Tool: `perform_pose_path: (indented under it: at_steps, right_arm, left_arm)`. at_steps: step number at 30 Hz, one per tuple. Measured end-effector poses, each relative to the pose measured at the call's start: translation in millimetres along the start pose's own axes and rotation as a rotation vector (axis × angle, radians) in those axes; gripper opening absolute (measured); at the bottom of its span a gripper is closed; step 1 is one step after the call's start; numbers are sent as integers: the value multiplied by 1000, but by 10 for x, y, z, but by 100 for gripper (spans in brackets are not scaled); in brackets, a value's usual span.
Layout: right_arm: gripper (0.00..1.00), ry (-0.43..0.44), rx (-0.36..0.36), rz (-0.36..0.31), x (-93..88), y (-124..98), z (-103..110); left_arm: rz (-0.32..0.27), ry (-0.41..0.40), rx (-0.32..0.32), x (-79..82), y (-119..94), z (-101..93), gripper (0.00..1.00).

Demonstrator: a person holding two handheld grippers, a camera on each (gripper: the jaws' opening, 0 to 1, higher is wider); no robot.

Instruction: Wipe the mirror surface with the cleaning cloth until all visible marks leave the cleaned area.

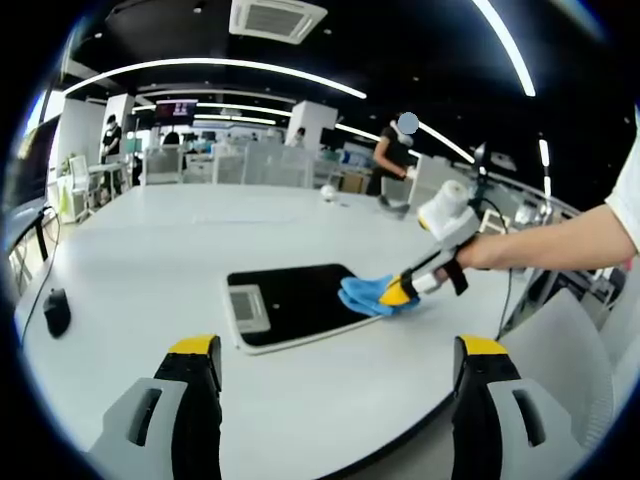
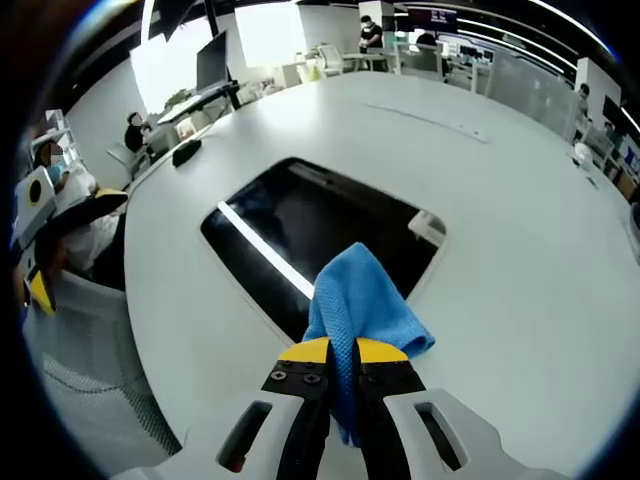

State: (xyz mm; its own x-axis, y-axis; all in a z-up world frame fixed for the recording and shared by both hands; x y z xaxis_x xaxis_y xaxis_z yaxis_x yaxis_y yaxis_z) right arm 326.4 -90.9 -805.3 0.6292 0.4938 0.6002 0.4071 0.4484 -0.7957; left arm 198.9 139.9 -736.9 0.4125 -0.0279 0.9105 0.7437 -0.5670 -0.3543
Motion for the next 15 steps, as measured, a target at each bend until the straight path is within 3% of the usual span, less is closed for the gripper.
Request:
perform_pose_path:
  at_steps: [15]
  right_arm:
    - [3, -20, 23, -8, 59, 71, 71]
  left_arm:
    - [-3, -3, 0, 1, 5, 0, 97]
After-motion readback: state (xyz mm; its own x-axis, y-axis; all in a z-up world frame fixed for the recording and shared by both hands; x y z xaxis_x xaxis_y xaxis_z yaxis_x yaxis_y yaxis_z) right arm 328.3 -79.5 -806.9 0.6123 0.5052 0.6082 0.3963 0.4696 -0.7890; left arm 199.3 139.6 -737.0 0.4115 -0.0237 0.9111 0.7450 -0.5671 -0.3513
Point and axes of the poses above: the point that each gripper's makers call its tool centre point, and the gripper's own axes: y roughly forward along the fingers, z roughly to its left, x roughly out of its top, the point moved 6 cm from there along -y, roughly backward along the fingers, and after that the axes turned 1 degree about -z, right-handed, at the moved point
